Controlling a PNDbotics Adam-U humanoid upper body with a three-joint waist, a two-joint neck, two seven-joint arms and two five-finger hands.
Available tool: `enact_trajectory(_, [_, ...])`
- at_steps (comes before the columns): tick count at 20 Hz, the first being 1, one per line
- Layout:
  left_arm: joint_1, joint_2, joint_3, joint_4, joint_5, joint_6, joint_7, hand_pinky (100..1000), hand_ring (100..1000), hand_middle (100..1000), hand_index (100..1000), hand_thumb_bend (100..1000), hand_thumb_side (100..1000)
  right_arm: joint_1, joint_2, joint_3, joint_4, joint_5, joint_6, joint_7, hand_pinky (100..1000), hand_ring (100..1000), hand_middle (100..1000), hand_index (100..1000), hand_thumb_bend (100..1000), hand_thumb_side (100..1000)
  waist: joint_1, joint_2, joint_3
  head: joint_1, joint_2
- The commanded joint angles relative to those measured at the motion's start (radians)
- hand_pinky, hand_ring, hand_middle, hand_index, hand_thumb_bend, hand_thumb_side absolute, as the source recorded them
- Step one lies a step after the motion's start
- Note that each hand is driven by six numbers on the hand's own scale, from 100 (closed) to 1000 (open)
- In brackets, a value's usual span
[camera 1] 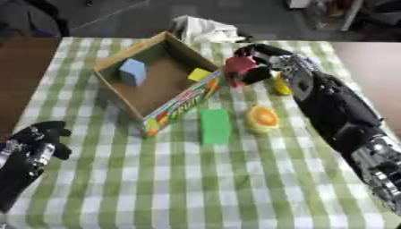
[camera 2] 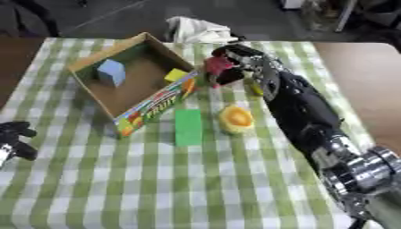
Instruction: Pick up objects on the table and place them in the box.
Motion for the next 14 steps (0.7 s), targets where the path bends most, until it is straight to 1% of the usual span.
enact_trajectory(1, [-0.006,0.01,0.006,-0.016,0.001,-0.001,0.002,581,546,656,787,102,579,-0.011,-0.001,0.002,-0.001,0.035,0.008,-0.028,757,899,859,918,269,334,0.004,-0.011,0.001,-0.004,0.005])
enact_trajectory(2, [-0.006,0.01,0.006,-0.016,0.001,0.0,0.002,581,546,656,787,102,579,-0.01,0.001,0.002,-0.002,0.044,0.01,-0.044,754,891,852,912,261,309,0.004,-0.011,0.001,-0.005,0.005])
enact_trajectory(3, [-0.006,0.01,0.006,-0.016,0.001,0.0,0.003,581,546,655,787,103,579,-0.009,0.003,0.002,-0.002,0.051,0.012,-0.058,740,870,837,898,231,233,0.004,-0.011,0.0,-0.005,0.005])
enact_trajectory(5, [-0.006,0.01,0.006,-0.015,0.002,0.001,0.003,581,546,655,787,100,580,-0.007,0.006,0.001,-0.004,0.063,0.016,-0.091,721,845,817,872,207,164,0.004,-0.011,0.0,-0.006,0.005])
enact_trajectory(6, [-0.006,0.01,0.006,-0.015,0.001,0.002,0.004,581,546,655,787,100,580,-0.006,0.008,0.001,-0.004,0.068,0.019,-0.108,716,840,813,866,203,148,0.005,-0.011,0.0,-0.007,0.005])
enact_trajectory(7, [-0.006,0.01,0.006,-0.015,0.001,0.002,0.005,581,546,655,787,100,580,-0.005,0.01,0.001,-0.005,0.071,0.021,-0.127,698,817,788,838,186,101,0.005,-0.011,0.0,-0.007,0.005])
enact_trajectory(11, [-0.007,0.01,0.007,-0.015,0.001,0.004,0.007,581,545,654,787,100,580,-0.002,0.016,0.004,-0.008,0.078,0.025,-0.198,664,764,716,760,155,100,0.006,-0.012,0.0,-0.01,0.005])
enact_trajectory(14, [-0.007,0.01,0.007,-0.015,0.0,0.005,0.007,581,545,654,787,100,580,-0.003,0.013,0.009,-0.025,0.07,0.019,-0.232,658,755,705,746,139,100,0.006,-0.013,-0.001,-0.01,0.005])
